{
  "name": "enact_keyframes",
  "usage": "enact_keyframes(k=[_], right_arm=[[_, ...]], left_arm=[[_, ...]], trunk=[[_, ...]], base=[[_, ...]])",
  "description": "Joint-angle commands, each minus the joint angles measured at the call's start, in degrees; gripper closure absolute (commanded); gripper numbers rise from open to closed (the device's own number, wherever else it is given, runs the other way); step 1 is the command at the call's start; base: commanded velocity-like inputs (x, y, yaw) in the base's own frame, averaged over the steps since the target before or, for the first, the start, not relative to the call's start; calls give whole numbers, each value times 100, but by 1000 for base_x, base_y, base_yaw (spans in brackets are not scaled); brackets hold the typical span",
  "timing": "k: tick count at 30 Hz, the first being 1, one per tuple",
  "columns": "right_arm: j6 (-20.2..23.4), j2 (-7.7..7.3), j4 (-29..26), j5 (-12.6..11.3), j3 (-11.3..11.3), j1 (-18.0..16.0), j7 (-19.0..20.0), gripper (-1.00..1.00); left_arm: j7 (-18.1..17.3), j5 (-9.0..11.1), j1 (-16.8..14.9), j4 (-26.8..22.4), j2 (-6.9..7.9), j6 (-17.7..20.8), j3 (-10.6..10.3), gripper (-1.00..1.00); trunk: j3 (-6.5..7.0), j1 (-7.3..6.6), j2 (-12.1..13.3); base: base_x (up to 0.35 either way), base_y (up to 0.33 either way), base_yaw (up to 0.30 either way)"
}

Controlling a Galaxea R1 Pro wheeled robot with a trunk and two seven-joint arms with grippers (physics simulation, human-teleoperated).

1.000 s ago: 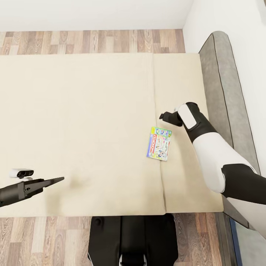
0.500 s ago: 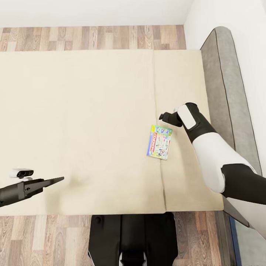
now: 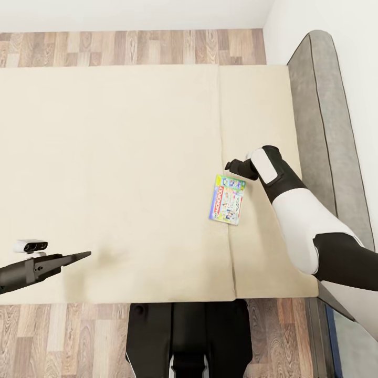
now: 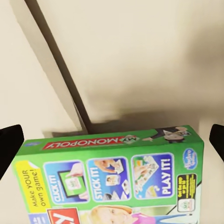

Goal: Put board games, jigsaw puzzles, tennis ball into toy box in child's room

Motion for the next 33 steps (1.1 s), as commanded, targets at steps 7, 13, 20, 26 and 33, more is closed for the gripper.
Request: enact_keyframes(k=[7,13,20,26,33], right_arm=[[9,-9,-7,-59,24,-11,-53,-100],[9,-31,-7,-59,24,-12,-52,-100],[17,-47,-15,-59,24,-13,-52,-100],[34,-59,-14,-59,24,-10,-52,-100],[37,-56,12,-65,29,-9,-52,-100]], left_arm=[[-22,1,-1,-7,2,61,-2,-100],[-22,1,-1,-10,2,61,1,-100],[-22,1,-1,-20,2,61,3,-100],[-22,1,-1,-26,2,61,1,-100],[-22,1,-1,-28,2,61,-5,-100]], trunk=[[-53,3,-9],[-93,3,-9],[-138,3,-9],[-158,3,-9],[-161,3,-9]], base=[[0,0,0],[0,0,0],[0,0,0],[0,0,0],[0,0,0]])
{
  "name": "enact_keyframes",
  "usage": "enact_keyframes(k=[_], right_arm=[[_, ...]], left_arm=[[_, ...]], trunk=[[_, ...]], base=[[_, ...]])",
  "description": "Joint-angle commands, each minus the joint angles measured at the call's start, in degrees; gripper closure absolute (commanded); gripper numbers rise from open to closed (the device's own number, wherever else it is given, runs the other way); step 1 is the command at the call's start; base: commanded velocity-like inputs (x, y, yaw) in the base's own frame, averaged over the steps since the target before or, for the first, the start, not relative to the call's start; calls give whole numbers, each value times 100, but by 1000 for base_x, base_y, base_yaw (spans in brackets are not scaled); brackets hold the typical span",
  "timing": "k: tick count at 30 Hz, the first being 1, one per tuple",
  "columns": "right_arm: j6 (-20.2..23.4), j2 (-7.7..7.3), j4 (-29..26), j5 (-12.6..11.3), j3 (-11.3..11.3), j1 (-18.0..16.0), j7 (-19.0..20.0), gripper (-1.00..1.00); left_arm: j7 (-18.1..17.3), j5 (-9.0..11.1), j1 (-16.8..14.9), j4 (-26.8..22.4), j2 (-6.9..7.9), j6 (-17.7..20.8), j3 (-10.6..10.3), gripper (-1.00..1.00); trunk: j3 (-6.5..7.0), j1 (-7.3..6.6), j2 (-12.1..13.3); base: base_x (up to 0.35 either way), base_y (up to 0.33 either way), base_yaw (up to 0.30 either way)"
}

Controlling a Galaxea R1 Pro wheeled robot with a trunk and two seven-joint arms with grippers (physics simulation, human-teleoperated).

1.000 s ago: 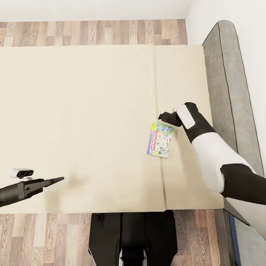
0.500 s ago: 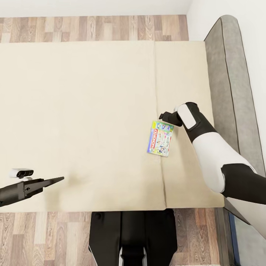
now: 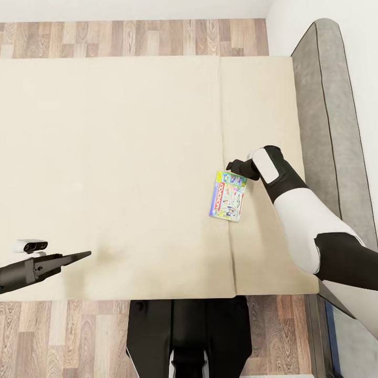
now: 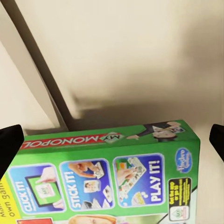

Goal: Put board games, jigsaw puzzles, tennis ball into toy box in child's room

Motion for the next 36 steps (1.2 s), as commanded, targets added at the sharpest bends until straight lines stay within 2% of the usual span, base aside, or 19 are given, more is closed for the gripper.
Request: enact_keyframes(k=[1,25,36], right_arm=[[13,-6,-3,-61,25,-2,-55,-100],[79,-14,163,-76,35,-2,-38,-100],[489,-21,159,-74,25,-2,-30,-100]], left_arm=[[-22,-3,-1,-2,4,64,-1,-100],[-22,-3,-1,-10,3,70,-2,-100],[-22,-3,-1,-11,2,70,-2,-100]], trunk=[[-6,4,-9],[-6,4,-9],[-6,4,-9]], base=[[0,0,0],[0,0,0],[0,0,0]])
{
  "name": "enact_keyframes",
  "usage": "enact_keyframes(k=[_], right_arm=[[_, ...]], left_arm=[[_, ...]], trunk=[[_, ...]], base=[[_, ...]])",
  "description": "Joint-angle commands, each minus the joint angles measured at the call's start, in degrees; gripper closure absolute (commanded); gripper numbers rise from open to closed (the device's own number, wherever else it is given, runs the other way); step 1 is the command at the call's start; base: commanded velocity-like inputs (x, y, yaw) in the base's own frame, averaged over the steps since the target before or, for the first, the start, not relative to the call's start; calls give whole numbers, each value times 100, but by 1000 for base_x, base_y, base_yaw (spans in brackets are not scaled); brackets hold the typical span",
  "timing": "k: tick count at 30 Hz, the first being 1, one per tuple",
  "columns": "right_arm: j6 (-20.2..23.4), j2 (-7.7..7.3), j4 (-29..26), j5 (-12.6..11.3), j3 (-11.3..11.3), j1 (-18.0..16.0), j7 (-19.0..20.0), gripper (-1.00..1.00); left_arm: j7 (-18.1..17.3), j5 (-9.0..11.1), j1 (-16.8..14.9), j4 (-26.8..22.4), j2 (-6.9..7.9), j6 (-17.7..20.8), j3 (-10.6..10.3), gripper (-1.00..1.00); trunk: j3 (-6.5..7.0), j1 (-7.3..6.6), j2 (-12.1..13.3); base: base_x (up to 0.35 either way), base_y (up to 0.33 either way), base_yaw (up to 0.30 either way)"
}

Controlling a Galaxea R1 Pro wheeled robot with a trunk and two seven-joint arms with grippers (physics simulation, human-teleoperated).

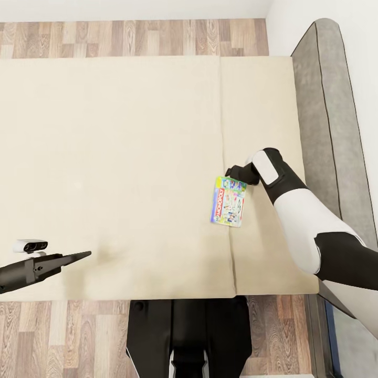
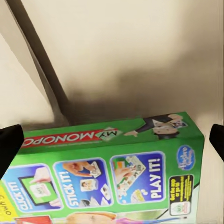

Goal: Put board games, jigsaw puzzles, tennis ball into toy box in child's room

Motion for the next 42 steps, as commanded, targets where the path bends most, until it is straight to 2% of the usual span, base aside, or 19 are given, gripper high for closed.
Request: enact_keyframes(k=[1,19,42], right_arm=[[129,-2,-16,-54,22,-2,-54,-100],[536,-6,-90,-55,17,-2,-70,-100],[566,-8,-100,-65,10,-3,-65,-100]], left_arm=[[-22,-3,-1,-1,2,61,-1,-100],[-22,-3,-8,-1,10,84,8,-100],[-22,-11,-5,-1,11,87,8,-100]], trunk=[[-6,4,-9],[-6,4,-9],[23,4,-9]], base=[[0,0,0],[0,0,0],[0,0,0]])
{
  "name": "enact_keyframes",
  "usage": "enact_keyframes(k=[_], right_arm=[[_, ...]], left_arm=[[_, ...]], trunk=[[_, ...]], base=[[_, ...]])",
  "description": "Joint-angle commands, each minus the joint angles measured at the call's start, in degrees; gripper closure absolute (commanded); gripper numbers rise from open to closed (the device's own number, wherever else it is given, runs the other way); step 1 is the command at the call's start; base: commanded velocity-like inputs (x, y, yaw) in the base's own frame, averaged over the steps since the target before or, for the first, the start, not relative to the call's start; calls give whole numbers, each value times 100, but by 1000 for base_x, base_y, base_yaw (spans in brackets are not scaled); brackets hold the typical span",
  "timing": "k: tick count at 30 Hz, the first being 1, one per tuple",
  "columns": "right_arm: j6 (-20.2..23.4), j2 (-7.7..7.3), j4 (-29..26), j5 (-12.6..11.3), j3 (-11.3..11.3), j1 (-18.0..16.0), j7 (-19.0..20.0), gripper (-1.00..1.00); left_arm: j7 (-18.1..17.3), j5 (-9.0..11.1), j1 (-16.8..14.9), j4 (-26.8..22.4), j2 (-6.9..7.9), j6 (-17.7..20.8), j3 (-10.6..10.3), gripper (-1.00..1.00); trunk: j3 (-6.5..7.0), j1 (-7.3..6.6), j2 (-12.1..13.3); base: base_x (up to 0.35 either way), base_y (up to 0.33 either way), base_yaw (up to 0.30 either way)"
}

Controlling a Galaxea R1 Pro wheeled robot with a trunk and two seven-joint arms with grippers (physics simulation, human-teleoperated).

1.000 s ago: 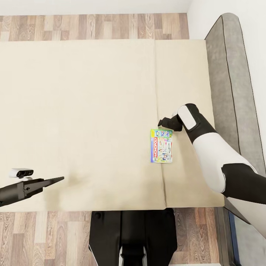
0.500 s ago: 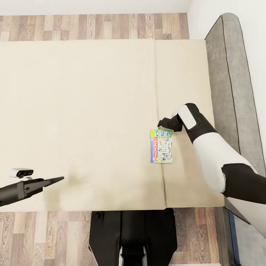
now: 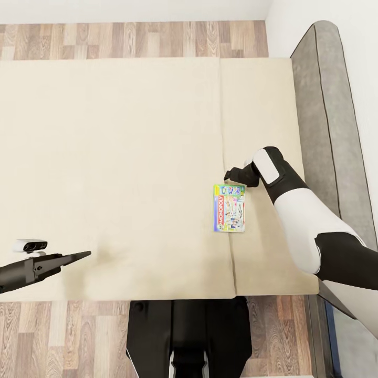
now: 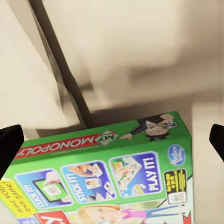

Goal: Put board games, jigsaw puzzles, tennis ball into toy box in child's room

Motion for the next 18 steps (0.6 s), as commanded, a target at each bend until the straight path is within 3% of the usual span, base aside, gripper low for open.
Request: enact_keyframes(k=[1,18], right_arm=[[10,-3,-4,-60,23,-2,-55,-100],[11,-11,46,-52,47,-1,-53,-100]], left_arm=[[-22,-3,-2,-1,2,61,-1,-100],[-22,-4,-2,-1,2,59,-8,-100]], trunk=[[-5,4,-9],[-1,4,-9]], base=[[0,0,0],[0,0,0]])
